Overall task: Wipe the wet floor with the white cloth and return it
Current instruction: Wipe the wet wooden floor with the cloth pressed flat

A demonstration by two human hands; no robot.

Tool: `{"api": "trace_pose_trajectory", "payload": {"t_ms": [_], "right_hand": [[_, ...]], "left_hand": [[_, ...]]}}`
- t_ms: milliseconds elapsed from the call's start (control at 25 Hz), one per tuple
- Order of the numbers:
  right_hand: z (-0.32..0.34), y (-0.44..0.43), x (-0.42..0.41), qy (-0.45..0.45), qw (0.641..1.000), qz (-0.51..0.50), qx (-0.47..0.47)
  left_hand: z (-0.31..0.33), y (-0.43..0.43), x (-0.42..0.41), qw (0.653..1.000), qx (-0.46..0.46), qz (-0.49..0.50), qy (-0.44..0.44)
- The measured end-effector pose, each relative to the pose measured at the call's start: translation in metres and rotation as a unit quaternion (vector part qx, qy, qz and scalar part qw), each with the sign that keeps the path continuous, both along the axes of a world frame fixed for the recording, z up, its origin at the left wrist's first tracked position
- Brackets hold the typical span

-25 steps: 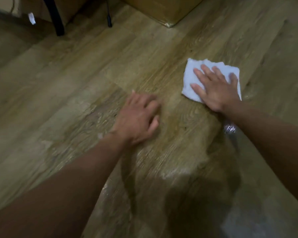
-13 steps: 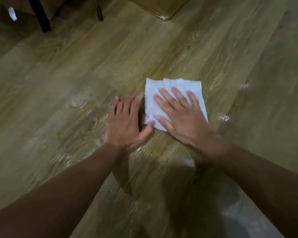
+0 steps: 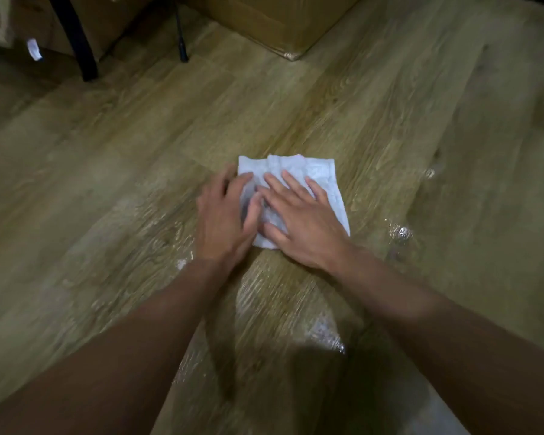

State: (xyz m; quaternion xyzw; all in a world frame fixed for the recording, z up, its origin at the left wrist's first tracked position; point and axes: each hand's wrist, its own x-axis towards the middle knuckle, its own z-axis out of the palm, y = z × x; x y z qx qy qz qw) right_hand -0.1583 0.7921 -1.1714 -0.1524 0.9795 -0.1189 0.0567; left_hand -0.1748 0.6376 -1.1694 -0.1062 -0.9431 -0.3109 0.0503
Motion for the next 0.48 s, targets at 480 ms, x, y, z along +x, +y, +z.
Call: {"api": "trace_pose_trajectory", "payload": {"t_ms": [480], "right_hand": [[-0.002, -0.011, -0.087, -0.032, 0.994, -0.101, 0.038]], "left_hand": [[0.009, 0.016, -0.123, 0.913, -0.387, -0.104, -0.074]]}}
